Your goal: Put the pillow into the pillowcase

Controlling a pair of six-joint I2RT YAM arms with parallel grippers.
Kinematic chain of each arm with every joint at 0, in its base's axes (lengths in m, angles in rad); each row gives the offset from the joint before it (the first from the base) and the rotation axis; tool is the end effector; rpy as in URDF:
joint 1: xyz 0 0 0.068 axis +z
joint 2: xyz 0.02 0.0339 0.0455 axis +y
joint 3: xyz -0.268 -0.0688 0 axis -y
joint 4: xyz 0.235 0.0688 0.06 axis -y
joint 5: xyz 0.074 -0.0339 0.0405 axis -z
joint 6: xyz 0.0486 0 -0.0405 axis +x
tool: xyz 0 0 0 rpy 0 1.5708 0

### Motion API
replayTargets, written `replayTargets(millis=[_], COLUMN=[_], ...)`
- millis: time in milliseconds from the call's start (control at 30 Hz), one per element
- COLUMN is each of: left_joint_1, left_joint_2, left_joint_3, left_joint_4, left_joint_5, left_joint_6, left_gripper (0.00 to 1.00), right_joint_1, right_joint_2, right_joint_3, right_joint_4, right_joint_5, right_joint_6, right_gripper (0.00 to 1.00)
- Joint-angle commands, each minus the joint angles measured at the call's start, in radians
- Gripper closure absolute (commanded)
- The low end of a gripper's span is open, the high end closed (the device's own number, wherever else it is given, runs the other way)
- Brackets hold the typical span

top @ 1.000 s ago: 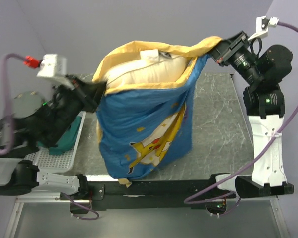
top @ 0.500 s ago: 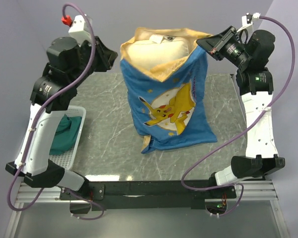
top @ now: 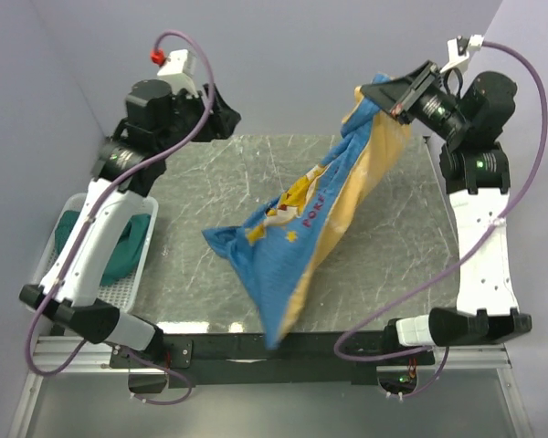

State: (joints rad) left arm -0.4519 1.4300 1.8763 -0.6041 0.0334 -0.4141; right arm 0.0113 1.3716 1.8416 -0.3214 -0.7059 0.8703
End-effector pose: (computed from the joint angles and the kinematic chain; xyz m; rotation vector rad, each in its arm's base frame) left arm 0.2598 -0.1279 0.5151 0.0588 1.7741 -0.6625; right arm 0.2587 0.0345 0.5526 0.0401 1.5783 1.2026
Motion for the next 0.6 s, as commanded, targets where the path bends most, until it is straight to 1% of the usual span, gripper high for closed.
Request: replayTargets(millis=[0,67,133,167,200,300,333,433,500,533,567], left_joint_1=[0.004,0.004,0.004,0.004,0.004,0.004,0.004,0.002,0.001,0.002,0.002], left_joint_2=[0.049,0.089,0.113,0.112,0.095,0.035,0.023,-0.005,-0.031,-0.046,-0.063], left_joint_3=[-0.055,-0.046,-0.032,-0.04,-0.07,-0.169,-0.195,-0.278,-0.325,-0.345,-0.395], left_joint_4=[0.116,0.107,0.089,0.093,0.11,0.162,0.17,0.176,0.167,0.165,0.173], left_joint_5=[0.054,0.08,0.115,0.126,0.141,0.169,0.169,0.192,0.16,0.143,0.128], left_joint_6=[-0.031,-0.035,-0.029,-0.028,-0.028,-0.032,-0.029,-0.028,-0.032,-0.038,-0.048], left_gripper=[0.24,0.23,0.23,0.23,0.21,0.17,0.16,0.15,0.15,0.15,0.15], right_joint_1=[0.131,0.2,0.257,0.262,0.266,0.285,0.308,0.364,0.441,0.472,0.513], right_joint_2=[-0.114,-0.129,-0.137,-0.137,-0.135,-0.134,-0.132,-0.094,-0.086,-0.086,-0.085], right_joint_3=[0.002,-0.019,-0.083,-0.105,-0.126,-0.229,-0.27,-0.312,-0.375,-0.437,-0.468], right_joint_4=[0.023,-0.048,-0.061,-0.068,-0.074,-0.045,-0.033,-0.039,0.007,0.021,0.03], right_joint_5=[-0.058,0.02,0.049,0.063,0.083,0.075,0.078,0.121,0.158,0.195,0.212], right_joint_6=[-0.089,-0.157,-0.177,-0.192,-0.198,-0.211,-0.208,-0.234,-0.234,-0.244,-0.254], right_gripper=[1.0,1.0,1.0,1.0,1.0,1.0,1.0,1.0,1.0,1.0,1.0])
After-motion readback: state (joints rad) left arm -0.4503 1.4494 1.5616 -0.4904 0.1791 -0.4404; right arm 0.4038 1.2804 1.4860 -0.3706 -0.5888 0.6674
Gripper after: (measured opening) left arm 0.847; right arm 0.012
